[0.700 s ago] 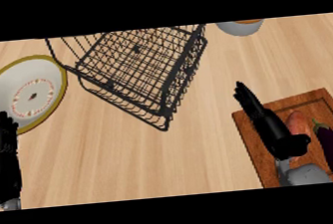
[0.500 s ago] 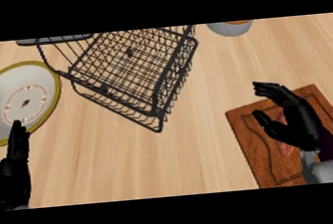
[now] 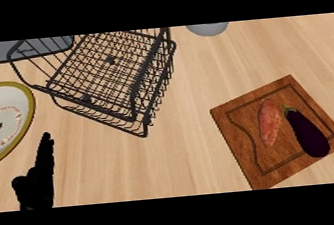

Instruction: Pick the sweet potato from the cutting board and place it in the tiered basket

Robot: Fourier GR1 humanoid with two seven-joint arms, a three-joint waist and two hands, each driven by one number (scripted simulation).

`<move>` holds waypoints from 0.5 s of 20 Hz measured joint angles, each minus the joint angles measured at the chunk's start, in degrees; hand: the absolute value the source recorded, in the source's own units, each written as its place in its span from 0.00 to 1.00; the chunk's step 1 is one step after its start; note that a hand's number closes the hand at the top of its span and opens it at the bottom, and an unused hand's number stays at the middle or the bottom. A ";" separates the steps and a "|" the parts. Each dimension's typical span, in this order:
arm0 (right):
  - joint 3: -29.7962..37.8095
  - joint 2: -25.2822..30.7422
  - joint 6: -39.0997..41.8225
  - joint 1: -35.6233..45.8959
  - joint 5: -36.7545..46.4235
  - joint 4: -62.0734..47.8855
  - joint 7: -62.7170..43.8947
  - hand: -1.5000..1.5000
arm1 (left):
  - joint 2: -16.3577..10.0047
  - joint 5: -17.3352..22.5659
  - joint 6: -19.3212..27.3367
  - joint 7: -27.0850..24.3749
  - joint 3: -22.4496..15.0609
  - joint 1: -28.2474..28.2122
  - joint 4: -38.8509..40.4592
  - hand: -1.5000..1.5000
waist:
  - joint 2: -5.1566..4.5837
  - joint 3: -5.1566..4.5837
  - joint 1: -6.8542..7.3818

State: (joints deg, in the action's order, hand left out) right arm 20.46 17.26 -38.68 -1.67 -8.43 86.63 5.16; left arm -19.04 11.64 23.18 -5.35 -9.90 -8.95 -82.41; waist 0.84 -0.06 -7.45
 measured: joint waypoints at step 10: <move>-7.32 3.65 -1.51 -20.70 7.74 22.74 -23.29 0.00 | 1.25 -2.11 -1.14 2.86 -3.36 3.37 -0.04 0.50 | -0.67 -0.23 5.05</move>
State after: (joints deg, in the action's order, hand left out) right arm 13.14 20.91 -40.19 -22.37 -0.70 109.37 -18.14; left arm -17.80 9.53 22.04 -2.49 -13.26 -5.58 -82.45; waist 0.17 -0.28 -2.39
